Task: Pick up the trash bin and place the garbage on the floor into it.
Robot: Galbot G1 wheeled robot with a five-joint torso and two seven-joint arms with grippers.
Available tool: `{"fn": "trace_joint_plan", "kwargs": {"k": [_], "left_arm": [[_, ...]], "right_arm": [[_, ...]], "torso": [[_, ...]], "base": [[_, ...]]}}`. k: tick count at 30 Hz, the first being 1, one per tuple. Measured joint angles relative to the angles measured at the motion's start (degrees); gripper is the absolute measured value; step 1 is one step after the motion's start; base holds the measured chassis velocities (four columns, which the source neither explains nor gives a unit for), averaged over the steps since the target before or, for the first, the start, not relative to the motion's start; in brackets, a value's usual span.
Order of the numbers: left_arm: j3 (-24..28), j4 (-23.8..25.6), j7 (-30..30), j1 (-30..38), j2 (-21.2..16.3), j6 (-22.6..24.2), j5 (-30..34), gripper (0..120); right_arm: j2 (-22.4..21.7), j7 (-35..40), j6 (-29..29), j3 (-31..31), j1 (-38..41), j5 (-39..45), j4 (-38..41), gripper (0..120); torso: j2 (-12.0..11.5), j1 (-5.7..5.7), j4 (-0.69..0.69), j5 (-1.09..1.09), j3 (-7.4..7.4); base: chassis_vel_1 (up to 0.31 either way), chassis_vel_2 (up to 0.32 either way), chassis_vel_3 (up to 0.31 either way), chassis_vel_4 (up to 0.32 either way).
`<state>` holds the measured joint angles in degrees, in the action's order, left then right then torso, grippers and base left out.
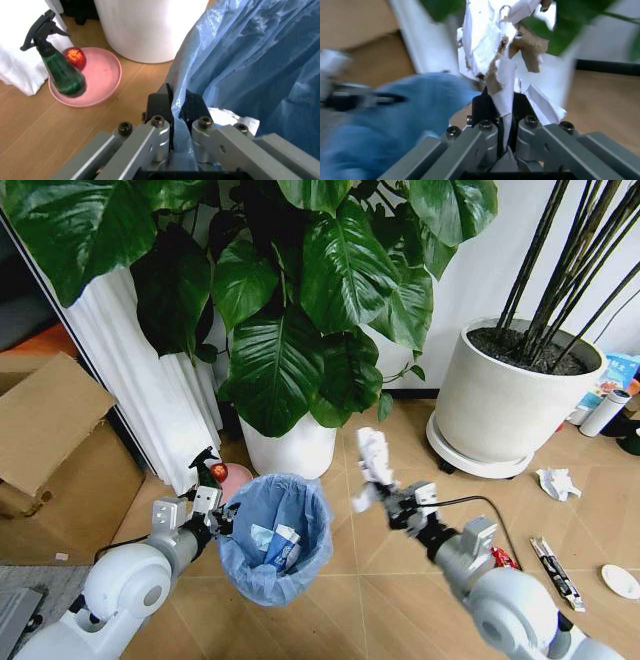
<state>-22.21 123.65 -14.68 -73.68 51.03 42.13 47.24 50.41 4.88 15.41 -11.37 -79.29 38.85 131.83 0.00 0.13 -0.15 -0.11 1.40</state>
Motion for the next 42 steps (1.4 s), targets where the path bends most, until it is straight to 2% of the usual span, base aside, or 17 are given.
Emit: {"fn": "trace_joint_plan", "kwargs": {"k": [3,7,9,13,21,26,27,30,31,35,36,39,40,42], "left_arm": [[0.4,-0.5,0.0,0.6,0.3,0.0,0.0,0],[1.3,-1.1,0.2,1.4,1.0,0.0,0.1,0],[1.4,-1.2,0.3,1.5,1.0,0.0,0.1,0],[1.7,-2.1,0.5,2.3,0.8,0.0,0.3,0],[1.7,-2.7,0.6,3.4,0.7,0.0,1.0,0],[1.6,-2.8,0.6,3.8,0.6,0.0,1.3,0],[1.6,-2.8,0.6,3.8,0.6,0.0,1.3,0],[1.6,-2.8,0.7,3.9,0.6,0.0,1.4,0],[1.6,-2.8,0.7,3.9,0.6,0.0,1.4,0],[1.7,-2.9,0.9,4.2,0.6,0.0,1.4,0],[1.7,-2.9,0.9,4.2,0.6,0.0,1.4,0],[1.7,-3.0,1.0,4.4,0.5,0.0,1.4,0],[1.7,-3.0,1.0,4.4,0.5,0.0,1.4,0],[1.6,-3.0,1.0,4.5,0.4,0.0,1.5,0]], "right_arm": [[-0.8,-1.9,-0.4,2.1,2.4,1.3,0.3,0],[-1.1,-3.4,-1.1,8.2,9.5,3.3,-1.2,0],[-1.1,-3.4,-1.1,9.1,10.4,3.4,-1.4,0],[0.3,-3.3,-0.5,15.8,16.9,4.2,-3.7,0],[1.1,-2.2,0.3,21.1,20.2,2.9,-7.0,1],[1.8,-1.4,0.7,21.5,20.8,2.1,-8.6,18],[1.8,-1.4,0.7,21.5,20.8,2.1,-8.6,18],[1.9,-1.2,1.1,21.5,20.8,1.6,-9.2,34],[1.9,-1.2,1.1,21.5,20.8,1.6,-9.2,34],[2.0,-1.2,1.2,21.5,20.5,1.1,-9.3,51],[2.0,-1.2,1.2,21.5,20.5,1.1,-9.3,51],[2.0,-1.2,1.3,21.5,20.4,1.0,-9.2,67],[2.0,-1.2,1.3,21.5,20.4,1.0,-9.2,67],[2.0,-1.2,1.3,21.4,20.2,0.9,-9.2,76]], "torso": [[0.0,0.0,0.0,0.0,0.0],[0.0,0.0,0.01,0.0,0.01],[0.0,0.0,0.01,0.0,0.01],[0.0,0.0,0.01,0.0,0.01],[0.0,0.0,0.0,0.0,0.01],[0.0,0.0,0.0,0.01,0.01],[0.0,0.0,0.0,0.01,0.01],[0.0,0.0,0.0,0.0,0.01],[0.0,0.0,0.0,0.0,0.01],[0.0,0.0,0.0,0.0,0.01],[0.0,0.0,0.0,0.0,0.01],[0.0,0.0,0.0,0.0,0.01],[0.0,0.0,0.0,0.0,0.01],[0.0,0.0,0.0,0.0,0.01]], "base": [[0.0,0.0,0.0,0.0],[0.0,0.0,0.0,0.0],[0.0,0.0,0.0,0.0],[0.0,0.0,0.0,0.0],[0.0,0.0,0.0,0.0],[0.0,0.0,0.0,0.0],[0.0,0.0,0.0,0.0],[0.0,0.0,0.0,0.0],[0.0,0.0,0.0,0.0],[0.0,0.0,0.0,0.0],[0.0,0.0,0.0,0.0],[0.0,0.0,0.0,0.0],[0.0,0.0,0.0,0.0],[0.0,0.0,0.0,0.0]]}}
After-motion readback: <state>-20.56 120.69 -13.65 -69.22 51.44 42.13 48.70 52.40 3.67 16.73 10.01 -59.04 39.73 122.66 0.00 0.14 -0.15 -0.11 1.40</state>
